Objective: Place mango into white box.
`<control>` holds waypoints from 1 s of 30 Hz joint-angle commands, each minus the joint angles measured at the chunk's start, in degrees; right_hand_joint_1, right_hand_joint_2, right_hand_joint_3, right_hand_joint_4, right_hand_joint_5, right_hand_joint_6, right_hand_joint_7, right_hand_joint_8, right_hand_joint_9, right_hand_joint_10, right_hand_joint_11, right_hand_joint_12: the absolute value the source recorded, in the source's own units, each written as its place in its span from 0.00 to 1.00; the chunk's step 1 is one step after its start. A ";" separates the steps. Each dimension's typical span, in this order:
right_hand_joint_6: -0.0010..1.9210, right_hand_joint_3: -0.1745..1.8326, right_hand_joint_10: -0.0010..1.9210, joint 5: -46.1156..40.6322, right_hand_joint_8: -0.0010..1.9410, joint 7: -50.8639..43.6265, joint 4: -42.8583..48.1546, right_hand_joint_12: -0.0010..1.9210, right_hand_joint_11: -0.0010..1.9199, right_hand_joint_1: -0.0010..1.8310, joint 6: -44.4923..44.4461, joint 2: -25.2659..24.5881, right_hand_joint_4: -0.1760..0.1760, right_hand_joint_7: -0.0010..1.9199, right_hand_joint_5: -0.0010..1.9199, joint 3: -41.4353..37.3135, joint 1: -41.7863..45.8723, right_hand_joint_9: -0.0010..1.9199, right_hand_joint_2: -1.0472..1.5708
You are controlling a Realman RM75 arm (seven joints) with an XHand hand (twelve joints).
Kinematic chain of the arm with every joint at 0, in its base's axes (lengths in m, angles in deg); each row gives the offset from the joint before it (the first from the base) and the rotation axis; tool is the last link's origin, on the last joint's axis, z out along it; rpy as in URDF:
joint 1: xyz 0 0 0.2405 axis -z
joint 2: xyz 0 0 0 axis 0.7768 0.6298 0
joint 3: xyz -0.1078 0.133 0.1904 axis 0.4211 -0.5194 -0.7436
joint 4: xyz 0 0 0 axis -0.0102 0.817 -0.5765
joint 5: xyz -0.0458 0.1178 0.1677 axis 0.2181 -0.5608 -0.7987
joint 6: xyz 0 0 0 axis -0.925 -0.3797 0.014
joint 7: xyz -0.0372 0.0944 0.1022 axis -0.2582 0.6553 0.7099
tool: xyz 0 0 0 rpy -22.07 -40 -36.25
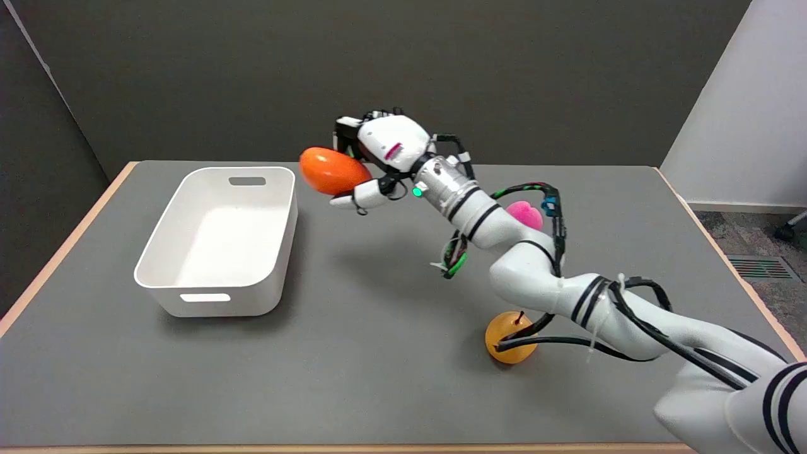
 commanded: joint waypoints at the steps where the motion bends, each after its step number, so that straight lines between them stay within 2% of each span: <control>1: 0.79 0.32 0.73 -0.25 0.80 -2.84 -10.72 0.80 0.24 0.64 -3.95 -13.08 0.00 0.38 0.35 13.66 -9.18 0.42 0.80; 5: 0.79 0.33 0.73 0.13 0.80 -1.81 -13.31 0.80 0.24 0.65 -3.95 -18.33 0.00 0.38 0.35 14.44 -9.29 0.42 0.80; 10: 0.79 0.33 0.73 -0.25 0.80 -1.81 -13.51 0.80 0.24 0.65 -3.18 -21.05 0.00 0.38 0.35 14.92 -8.93 0.42 0.80; 17: 0.79 0.32 0.73 -1.96 0.79 -1.81 -12.84 0.80 0.25 0.65 -2.51 -21.60 0.00 0.38 0.36 15.08 -7.64 0.42 0.80; 21: 0.79 0.32 0.73 -6.34 0.79 -1.06 -11.84 0.81 0.25 0.65 -0.39 -20.51 0.00 0.38 0.35 14.67 -6.47 0.42 0.80; 22: 0.74 0.36 0.72 -7.27 0.76 -0.66 -11.45 0.80 0.24 0.60 0.65 -20.28 0.12 0.39 0.33 14.47 -6.35 0.41 0.78; 24: 0.51 0.52 0.68 -7.84 0.59 0.00 -11.11 0.77 0.20 0.39 1.63 -19.68 0.63 0.41 0.24 14.28 -6.26 0.37 0.68; 26: 0.23 0.53 0.49 -7.84 0.26 0.53 -10.95 0.71 0.11 0.21 2.00 -18.96 0.60 0.23 0.11 14.21 -6.19 0.21 0.64; 30: 0.18 0.50 0.41 -7.92 0.17 1.31 -10.08 0.69 0.09 0.16 3.18 -17.75 0.61 0.16 0.07 12.98 -5.58 0.13 0.63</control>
